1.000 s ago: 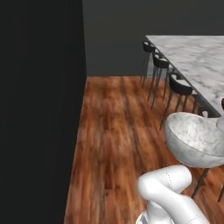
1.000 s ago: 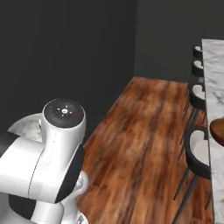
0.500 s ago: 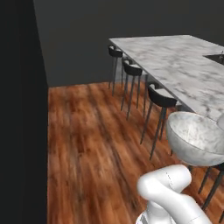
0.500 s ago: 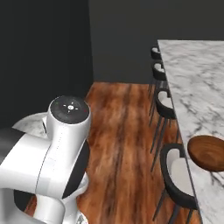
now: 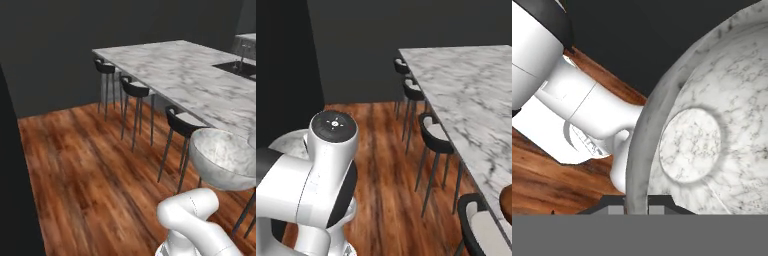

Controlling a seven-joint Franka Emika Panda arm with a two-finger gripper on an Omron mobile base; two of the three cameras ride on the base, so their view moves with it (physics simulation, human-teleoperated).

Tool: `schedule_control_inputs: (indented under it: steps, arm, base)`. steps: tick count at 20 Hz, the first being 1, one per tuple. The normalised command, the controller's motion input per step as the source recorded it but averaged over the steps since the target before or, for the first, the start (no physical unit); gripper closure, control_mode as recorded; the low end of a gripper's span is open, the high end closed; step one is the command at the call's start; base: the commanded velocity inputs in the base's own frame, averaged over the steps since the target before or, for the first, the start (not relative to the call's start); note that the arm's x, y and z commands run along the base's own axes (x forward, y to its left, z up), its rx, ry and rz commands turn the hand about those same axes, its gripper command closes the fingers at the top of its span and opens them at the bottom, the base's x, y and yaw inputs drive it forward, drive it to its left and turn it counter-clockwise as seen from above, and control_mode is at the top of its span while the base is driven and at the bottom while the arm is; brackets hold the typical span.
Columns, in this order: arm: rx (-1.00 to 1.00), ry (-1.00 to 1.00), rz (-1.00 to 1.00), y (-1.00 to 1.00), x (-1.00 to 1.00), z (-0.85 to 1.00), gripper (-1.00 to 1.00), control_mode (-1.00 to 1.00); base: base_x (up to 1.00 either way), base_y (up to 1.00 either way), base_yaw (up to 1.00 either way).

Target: Pick up the bowls from the cabinet and place each bowl in front of a stool on the dining counter.

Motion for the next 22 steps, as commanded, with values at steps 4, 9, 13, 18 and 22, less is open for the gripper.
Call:
schedule_control_inputs:
  steps: [4,9,13,18,22]
  arm:
    - [0.0,0.0,0.0,0.0,0.0,0.0,1.0,1.0]
    - [0.0,0.0,0.0,0.0,0.0,0.0,1.0,1.0]
    - [0.0,0.0,0.0,0.0,0.0,0.0,1.0,1.0]
    - [0.0,0.0,0.0,0.0,0.0,0.0,1.0,1.0]
    - [0.0,0.0,0.0,0.0,0.0,0.0,1.0,1.0]
  base:
    - [1.0,0.54,-0.49]
    - [0.99,0.57,-0.69]
    - [0.57,0.27,-0.88]
    - [0.49,0.15,-0.93]
    - [0.17,0.15,-0.87]
